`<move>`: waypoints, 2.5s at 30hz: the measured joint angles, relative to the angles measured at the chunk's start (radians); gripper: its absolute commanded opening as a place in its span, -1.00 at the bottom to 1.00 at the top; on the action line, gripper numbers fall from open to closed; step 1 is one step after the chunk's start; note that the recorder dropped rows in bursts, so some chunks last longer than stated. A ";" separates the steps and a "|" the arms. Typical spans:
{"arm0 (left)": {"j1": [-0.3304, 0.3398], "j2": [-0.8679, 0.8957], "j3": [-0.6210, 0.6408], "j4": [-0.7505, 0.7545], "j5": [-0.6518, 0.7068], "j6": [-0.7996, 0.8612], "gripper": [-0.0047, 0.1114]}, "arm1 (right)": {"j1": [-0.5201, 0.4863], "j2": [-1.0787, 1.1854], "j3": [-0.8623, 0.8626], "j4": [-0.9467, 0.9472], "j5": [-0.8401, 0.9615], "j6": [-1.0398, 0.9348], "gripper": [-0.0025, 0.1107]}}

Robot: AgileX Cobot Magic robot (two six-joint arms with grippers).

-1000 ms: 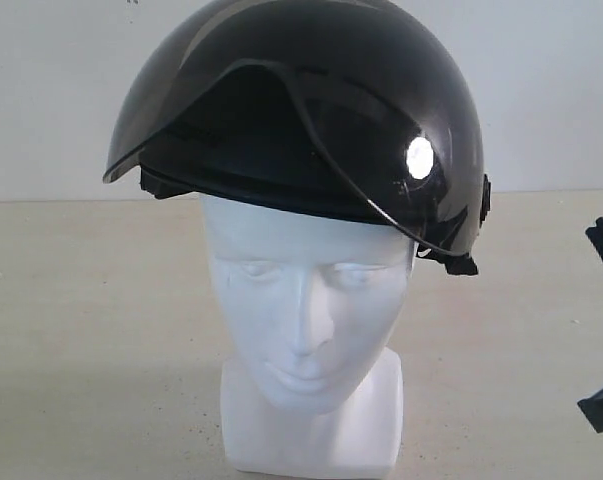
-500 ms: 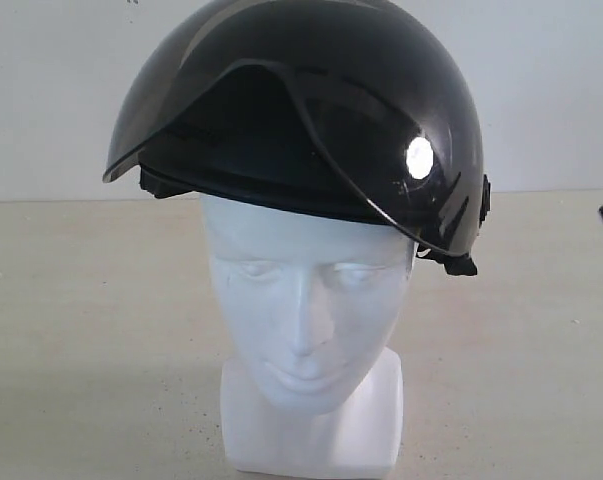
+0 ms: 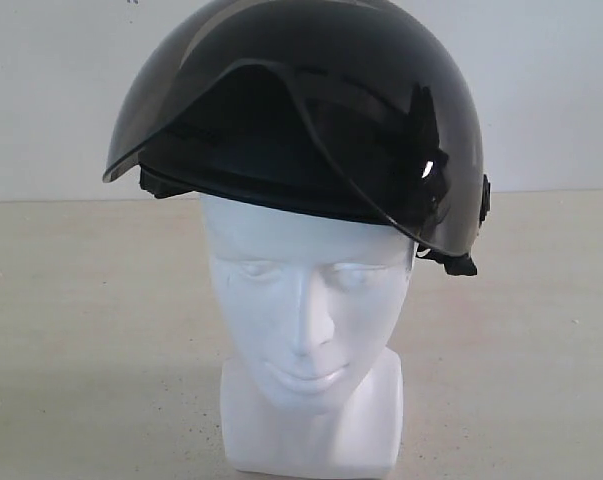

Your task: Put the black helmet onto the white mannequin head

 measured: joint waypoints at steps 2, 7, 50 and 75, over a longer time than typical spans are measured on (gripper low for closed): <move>0.000 0.000 0.000 0.000 0.000 0.000 -0.84 | 0.000 -0.016 -0.133 0.129 0.256 -0.321 -0.65; 0.000 0.000 0.000 0.000 0.000 0.000 -0.84 | -0.002 -0.016 -0.352 0.356 0.672 -0.703 -0.65; 0.000 0.503 -0.844 -0.047 0.192 -0.216 -0.84 | -0.002 0.081 -0.531 -0.237 1.455 -0.262 -0.96; -0.172 1.103 -1.459 -0.074 0.621 0.059 -0.84 | 0.009 0.280 -0.893 -0.478 1.628 -0.427 -0.96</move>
